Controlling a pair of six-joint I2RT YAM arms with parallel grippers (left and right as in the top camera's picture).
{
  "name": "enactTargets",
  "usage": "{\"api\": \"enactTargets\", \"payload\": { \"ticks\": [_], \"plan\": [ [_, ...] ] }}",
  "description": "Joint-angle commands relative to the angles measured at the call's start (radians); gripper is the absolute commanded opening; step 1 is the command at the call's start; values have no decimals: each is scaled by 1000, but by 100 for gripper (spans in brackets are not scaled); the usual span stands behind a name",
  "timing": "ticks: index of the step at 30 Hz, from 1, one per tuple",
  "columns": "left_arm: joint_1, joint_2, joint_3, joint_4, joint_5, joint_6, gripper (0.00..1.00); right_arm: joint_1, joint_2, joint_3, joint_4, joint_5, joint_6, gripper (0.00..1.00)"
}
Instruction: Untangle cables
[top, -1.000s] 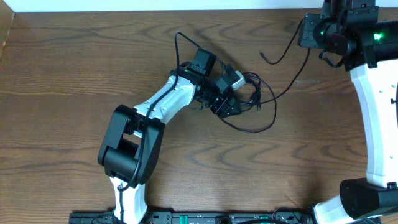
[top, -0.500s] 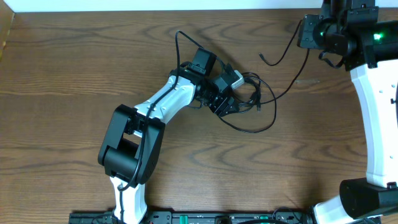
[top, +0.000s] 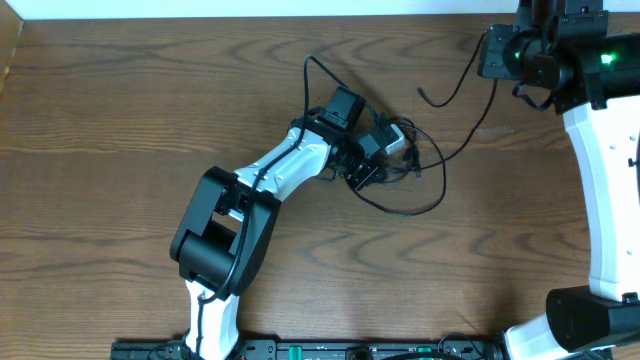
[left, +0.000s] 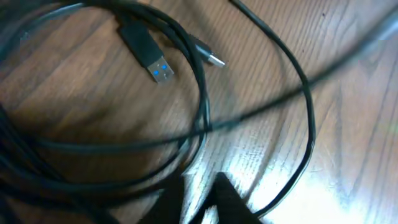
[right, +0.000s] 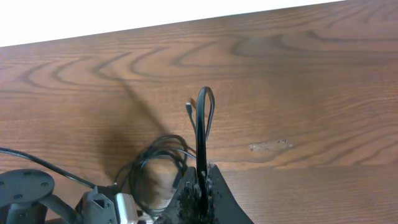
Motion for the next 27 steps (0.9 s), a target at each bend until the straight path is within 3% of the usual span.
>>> {"api": "enactTargets", "payload": {
  "ticks": [1,5,11,20,27],
  "plan": [
    [3,10,-2,2,-69,-11,7,-4,1,-2,-3,-3,-10,1],
    [5,5,-2,1,-166,-68,7,-4,1,-2,-9,-3,-10,1],
    [8,-66,-1,-44,-187,-69,8,-6,1,-5,-11,51,-10,1],
    [16,-372,0,-58,-414,-71,7,-24,1,-89,22,89,-10,1],
    [98,-592,14,-50,-424,-134,8,-22,1,-287,147,88,19,1]
  ]
}}
